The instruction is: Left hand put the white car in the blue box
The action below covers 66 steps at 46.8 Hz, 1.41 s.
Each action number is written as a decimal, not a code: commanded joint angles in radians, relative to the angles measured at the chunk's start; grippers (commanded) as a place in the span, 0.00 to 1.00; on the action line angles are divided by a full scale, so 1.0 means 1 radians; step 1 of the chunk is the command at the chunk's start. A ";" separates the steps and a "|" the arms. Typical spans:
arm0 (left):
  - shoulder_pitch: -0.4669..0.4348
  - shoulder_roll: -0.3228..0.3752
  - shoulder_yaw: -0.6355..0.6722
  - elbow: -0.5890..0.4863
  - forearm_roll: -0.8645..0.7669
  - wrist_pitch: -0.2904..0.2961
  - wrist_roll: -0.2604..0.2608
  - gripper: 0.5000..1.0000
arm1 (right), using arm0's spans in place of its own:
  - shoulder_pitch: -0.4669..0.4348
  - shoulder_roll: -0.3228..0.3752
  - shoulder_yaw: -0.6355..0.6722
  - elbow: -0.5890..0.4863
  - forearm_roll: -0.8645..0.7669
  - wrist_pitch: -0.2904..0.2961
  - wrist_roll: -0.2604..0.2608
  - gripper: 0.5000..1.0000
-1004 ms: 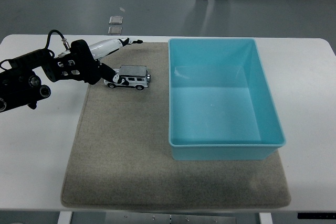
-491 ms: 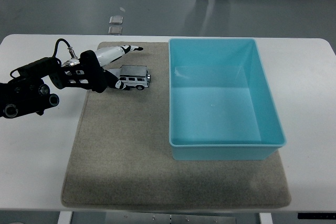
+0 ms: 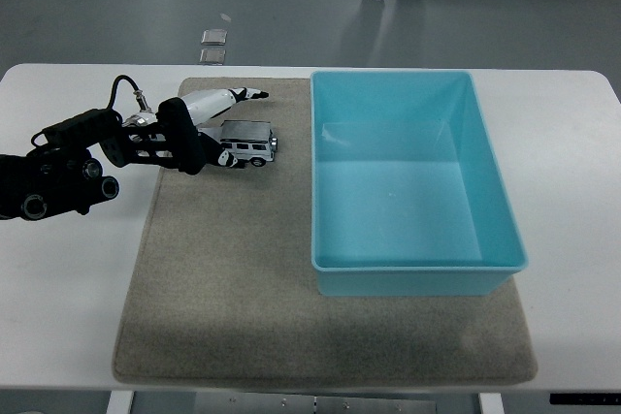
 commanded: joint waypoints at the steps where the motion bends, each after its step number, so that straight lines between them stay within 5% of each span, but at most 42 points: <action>1: -0.003 0.000 0.007 0.000 0.000 0.000 0.000 0.80 | 0.000 0.000 0.000 -0.001 0.000 0.000 0.001 0.87; 20: 0.000 0.000 0.007 0.000 0.029 0.014 0.000 0.70 | 0.000 0.000 0.000 0.000 0.000 0.000 0.001 0.87; 47: 0.000 0.005 0.022 0.000 0.043 0.012 0.000 0.24 | 0.000 0.000 0.000 0.000 0.000 0.000 0.000 0.87; 54: 0.000 0.005 0.022 0.000 0.046 0.012 0.000 0.00 | 0.000 0.000 0.000 -0.001 0.000 0.000 0.000 0.87; 66: 0.000 0.014 0.022 -0.002 0.046 0.000 0.000 0.00 | 0.000 0.000 0.000 0.000 0.000 0.000 0.001 0.87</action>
